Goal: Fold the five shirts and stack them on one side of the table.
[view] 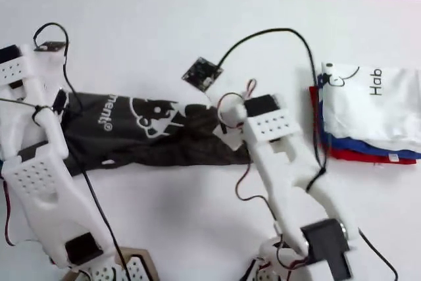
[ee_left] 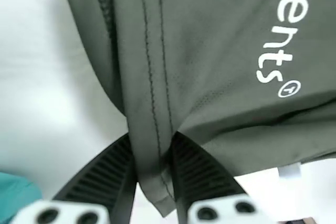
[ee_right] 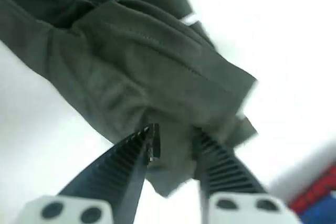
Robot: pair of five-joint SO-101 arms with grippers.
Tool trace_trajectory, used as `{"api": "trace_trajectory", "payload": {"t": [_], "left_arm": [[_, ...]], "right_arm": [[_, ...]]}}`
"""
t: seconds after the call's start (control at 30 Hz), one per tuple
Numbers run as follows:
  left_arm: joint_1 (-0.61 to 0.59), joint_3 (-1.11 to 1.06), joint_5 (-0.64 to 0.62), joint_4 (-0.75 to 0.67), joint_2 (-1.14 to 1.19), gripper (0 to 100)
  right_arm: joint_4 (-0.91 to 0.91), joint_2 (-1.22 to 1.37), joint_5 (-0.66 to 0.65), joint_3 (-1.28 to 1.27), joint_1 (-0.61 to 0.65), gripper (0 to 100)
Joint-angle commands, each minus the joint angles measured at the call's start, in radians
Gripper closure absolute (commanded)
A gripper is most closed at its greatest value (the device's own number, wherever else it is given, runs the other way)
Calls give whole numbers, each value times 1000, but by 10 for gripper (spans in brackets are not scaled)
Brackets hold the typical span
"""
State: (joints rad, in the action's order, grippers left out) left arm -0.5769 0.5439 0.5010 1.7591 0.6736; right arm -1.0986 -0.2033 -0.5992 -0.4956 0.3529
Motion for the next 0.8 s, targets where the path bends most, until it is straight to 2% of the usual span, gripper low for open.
{"api": "trace_trajectory", "payload": {"t": [0.0,0.17,0.33,0.47,0.6,0.7,0.77], "left_arm": [[46,45,-40,29,-46,975],[232,-73,-78,29,-235,975],[560,-183,-112,28,-460,975],[801,-196,-110,25,-535,975],[927,-136,-110,3,-537,975],[976,-36,-112,-3,-535,975],[1014,22,-112,-11,-534,975]], "right_arm": [[-4,-67,5,-11,-127,819],[54,-74,5,-118,-271,843],[58,-117,9,-212,-320,843],[62,-295,12,-290,-354,843],[7,-541,55,-325,-394,843],[-54,-691,150,-327,-512,844],[-90,-754,161,-330,-593,844]]}}
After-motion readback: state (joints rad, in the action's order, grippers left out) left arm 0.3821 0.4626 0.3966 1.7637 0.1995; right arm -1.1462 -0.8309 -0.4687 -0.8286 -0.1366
